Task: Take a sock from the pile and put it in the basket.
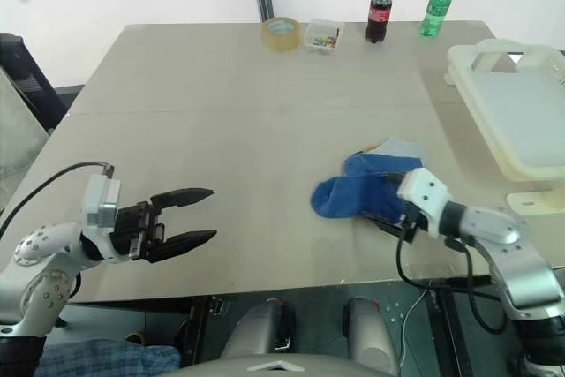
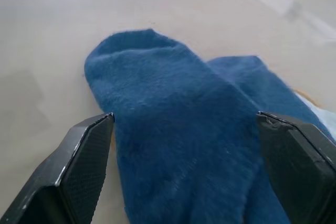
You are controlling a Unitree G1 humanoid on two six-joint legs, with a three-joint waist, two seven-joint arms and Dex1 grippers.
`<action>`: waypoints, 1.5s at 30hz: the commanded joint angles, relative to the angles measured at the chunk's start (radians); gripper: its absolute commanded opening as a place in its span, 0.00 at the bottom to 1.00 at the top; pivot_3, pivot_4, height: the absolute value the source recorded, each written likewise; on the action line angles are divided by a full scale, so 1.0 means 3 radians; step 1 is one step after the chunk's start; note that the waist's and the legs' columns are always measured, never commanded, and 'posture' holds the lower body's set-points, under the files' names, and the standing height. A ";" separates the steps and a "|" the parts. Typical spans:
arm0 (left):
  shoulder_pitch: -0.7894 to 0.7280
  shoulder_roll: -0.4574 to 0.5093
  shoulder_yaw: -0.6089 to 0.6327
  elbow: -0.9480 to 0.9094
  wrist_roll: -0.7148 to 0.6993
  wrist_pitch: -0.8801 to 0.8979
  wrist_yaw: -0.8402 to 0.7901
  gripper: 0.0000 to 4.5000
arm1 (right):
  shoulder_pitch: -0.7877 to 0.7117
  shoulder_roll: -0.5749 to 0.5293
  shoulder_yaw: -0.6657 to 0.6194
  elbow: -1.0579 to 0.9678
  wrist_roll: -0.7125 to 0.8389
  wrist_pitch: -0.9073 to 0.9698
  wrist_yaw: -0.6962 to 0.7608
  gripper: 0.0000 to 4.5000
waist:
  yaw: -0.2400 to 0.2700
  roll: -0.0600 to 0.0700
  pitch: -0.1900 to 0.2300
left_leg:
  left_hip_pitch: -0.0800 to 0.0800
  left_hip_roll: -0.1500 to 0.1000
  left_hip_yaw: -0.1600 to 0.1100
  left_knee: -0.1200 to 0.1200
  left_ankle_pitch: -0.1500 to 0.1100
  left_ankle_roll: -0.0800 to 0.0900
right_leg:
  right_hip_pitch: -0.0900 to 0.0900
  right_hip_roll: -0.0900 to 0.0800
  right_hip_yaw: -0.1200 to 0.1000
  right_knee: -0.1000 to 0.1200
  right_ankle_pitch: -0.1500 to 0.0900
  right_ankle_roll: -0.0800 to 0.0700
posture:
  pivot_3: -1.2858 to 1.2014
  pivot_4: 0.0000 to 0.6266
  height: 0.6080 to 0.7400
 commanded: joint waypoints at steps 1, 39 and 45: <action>-0.0033 0.0036 0.0095 -0.0168 0.0011 0.0016 0.0027 0.89 | -0.0212 -0.0039 0.0225 -0.0113 -0.0224 0.0113 -0.0054 0.98 | 0.0002 -0.0003 0.0002 | 0.0000 0.0000 0.0000 0.0000 0.0000 0.0000 | 0.0000 0.0000 0.0000 0.0000 0.0000 0.0000 | 0.52 0.24 1.00; -0.0319 -0.0056 -0.0057 -0.0196 0.0104 0.0191 0.0099 0.89 | -0.1540 0.1397 0.1545 0.0599 -0.0631 0.0924 -0.0281 0.02 | -0.0002 -0.0012 0.0007 | -0.0002 0.0002 -0.0006 0.0008 0.0007 -0.0011 | 0.0002 0.0016 -0.0007 0.0010 0.0002 -0.0003 | 0.52 0.24 1.00; -0.0278 -0.0053 -0.0014 -0.0216 0.0093 0.0209 0.0102 0.89 | -0.1566 0.1452 0.1620 0.0624 -0.0663 0.1204 -0.0294 0.28 | -0.0009 -0.0012 0.0007 | -0.0006 0.0002 -0.0007 0.0008 0.0014 -0.0024 | 0.0001 0.0014 -0.0007 0.0007 0.0002 -0.0002 | 0.52 0.24 1.00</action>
